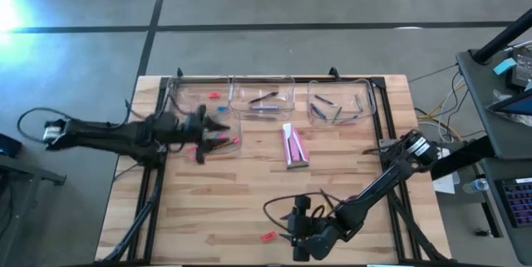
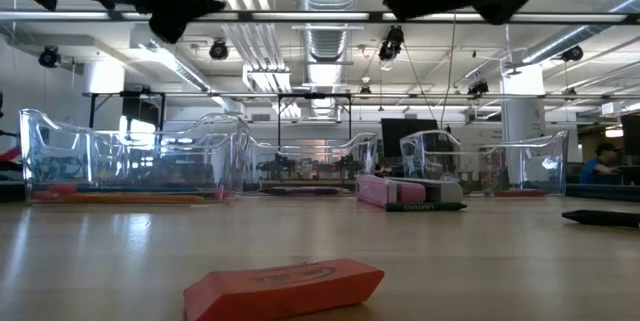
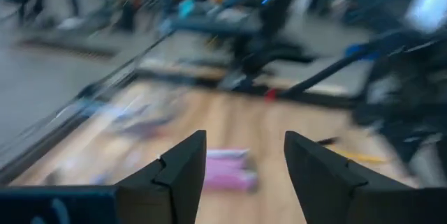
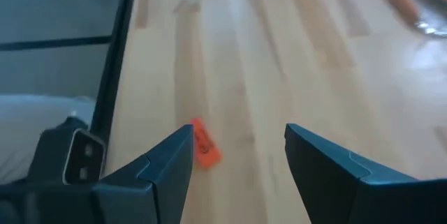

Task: Sort crayons/erasers/pens/pencils in bins
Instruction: Put the orange eraser into the top left transparent bin

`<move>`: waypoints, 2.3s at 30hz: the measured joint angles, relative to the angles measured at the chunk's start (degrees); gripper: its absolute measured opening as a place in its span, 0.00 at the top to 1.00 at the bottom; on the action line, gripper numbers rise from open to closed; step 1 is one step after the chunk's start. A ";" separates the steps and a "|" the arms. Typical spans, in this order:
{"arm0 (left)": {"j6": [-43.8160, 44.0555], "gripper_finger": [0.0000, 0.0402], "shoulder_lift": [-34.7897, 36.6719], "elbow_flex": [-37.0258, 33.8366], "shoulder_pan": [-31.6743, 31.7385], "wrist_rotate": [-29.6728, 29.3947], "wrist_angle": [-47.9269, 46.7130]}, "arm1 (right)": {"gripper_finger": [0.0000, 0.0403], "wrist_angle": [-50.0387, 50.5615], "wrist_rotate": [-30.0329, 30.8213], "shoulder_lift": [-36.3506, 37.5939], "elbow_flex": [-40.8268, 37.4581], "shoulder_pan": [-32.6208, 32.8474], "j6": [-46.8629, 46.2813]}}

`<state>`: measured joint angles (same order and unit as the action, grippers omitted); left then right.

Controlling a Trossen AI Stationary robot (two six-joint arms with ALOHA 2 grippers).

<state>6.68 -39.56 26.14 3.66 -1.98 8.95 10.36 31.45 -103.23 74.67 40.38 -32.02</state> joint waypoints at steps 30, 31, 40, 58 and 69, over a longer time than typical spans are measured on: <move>-2.54 0.62 -21.09 -1.54 -30.80 -18.10 23.59 | 0.47 -13.01 -7.61 -13.15 0.00 -3.13 9.50; -2.52 0.62 -21.04 -1.54 -30.80 -18.10 23.67 | 0.47 -13.26 -7.97 -13.38 0.00 -3.13 9.50; -2.45 0.62 -20.82 -1.58 -30.80 -18.05 23.55 | 0.47 -16.08 -10.98 -16.23 0.04 -4.12 9.32; -1.02 0.62 -21.14 -1.91 -30.84 -18.01 23.48 | 0.64 -14.38 -14.21 -16.82 0.22 -5.10 9.10; -0.92 0.62 -21.17 -2.00 -30.84 -18.01 23.50 | 0.91 -14.07 -14.47 -16.18 0.15 -5.44 10.15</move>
<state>5.76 -60.73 24.14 -27.18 -19.99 32.45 -3.70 16.97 -119.41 74.82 34.94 -21.87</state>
